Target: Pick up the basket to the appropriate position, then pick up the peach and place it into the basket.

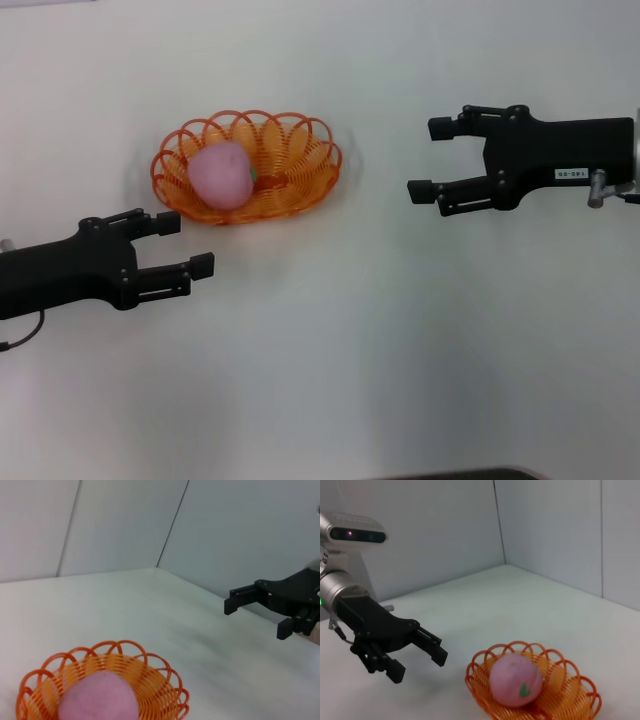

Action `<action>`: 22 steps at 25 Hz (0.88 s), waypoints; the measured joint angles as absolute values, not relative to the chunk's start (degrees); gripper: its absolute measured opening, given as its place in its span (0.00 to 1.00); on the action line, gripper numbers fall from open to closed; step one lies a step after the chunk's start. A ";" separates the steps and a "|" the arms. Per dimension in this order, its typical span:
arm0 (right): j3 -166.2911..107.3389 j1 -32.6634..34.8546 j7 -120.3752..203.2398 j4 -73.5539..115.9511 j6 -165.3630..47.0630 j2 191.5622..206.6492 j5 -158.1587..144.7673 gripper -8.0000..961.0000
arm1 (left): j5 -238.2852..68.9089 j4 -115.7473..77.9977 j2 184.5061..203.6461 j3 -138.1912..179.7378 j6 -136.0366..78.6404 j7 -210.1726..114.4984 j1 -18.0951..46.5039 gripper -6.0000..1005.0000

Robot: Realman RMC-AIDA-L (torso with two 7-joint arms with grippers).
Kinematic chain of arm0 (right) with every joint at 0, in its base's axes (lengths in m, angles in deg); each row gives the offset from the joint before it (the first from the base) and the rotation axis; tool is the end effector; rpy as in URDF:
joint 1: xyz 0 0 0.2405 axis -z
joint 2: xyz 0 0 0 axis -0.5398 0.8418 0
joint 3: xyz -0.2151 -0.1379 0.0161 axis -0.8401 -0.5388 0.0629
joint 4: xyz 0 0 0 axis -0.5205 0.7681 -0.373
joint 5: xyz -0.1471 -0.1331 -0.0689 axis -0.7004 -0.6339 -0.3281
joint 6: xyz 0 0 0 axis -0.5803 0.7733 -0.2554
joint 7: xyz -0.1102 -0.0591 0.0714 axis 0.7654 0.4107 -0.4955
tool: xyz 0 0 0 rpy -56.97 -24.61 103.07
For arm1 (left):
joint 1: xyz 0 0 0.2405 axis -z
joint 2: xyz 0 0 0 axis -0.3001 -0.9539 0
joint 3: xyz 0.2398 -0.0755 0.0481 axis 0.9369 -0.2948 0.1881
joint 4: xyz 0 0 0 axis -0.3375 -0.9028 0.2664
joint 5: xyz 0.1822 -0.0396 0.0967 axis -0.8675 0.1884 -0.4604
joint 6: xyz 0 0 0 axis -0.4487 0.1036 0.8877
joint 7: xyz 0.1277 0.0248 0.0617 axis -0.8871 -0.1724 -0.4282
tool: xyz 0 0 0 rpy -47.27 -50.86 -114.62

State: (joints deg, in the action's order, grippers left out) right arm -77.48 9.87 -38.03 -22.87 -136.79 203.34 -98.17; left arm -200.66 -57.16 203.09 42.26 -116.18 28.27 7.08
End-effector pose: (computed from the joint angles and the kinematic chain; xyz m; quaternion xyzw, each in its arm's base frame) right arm 0.2669 0.3184 0.0109 -0.9527 0.1853 0.1989 0.1357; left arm -0.2977 0.2762 -0.0164 -0.9246 -0.2758 -0.2354 0.1169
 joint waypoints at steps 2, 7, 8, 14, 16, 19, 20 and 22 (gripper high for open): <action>-76.30 10.17 -37.54 -22.89 -137.46 203.55 -98.17 1.00 | -200.26 -57.16 203.09 42.13 -116.18 28.21 6.88 0.82; -71.61 11.40 -34.86 -22.80 -140.74 204.33 -98.15 1.00 | -199.74 -57.22 203.02 40.49 -116.39 27.50 6.28 0.82; -70.37 11.73 -34.07 -22.65 -141.53 204.55 -98.15 1.00 | -199.47 -57.23 202.97 40.12 -116.47 27.20 6.12 0.82; -60.41 15.51 -26.54 -19.22 -147.52 206.07 -96.06 1.00 | -197.81 -57.19 202.92 38.53 -116.81 26.02 5.23 0.82; -59.46 16.07 -24.97 -17.61 -148.05 205.98 -95.24 1.00 | -197.03 -57.07 202.98 38.23 -116.87 25.43 4.84 0.82; -57.18 17.12 -20.89 -13.58 -149.35 205.64 -93.90 1.00 | -196.23 -56.65 203.05 37.59 -116.93 24.63 4.44 0.82; -56.85 17.29 -20.24 -13.04 -149.42 205.63 -93.94 1.00 | -196.13 -56.48 203.06 37.29 -116.96 24.44 4.38 0.82; -56.75 17.40 -19.69 -12.61 -149.20 205.63 -94.21 1.00 | -196.11 -56.43 203.07 37.01 -116.96 24.39 4.36 0.82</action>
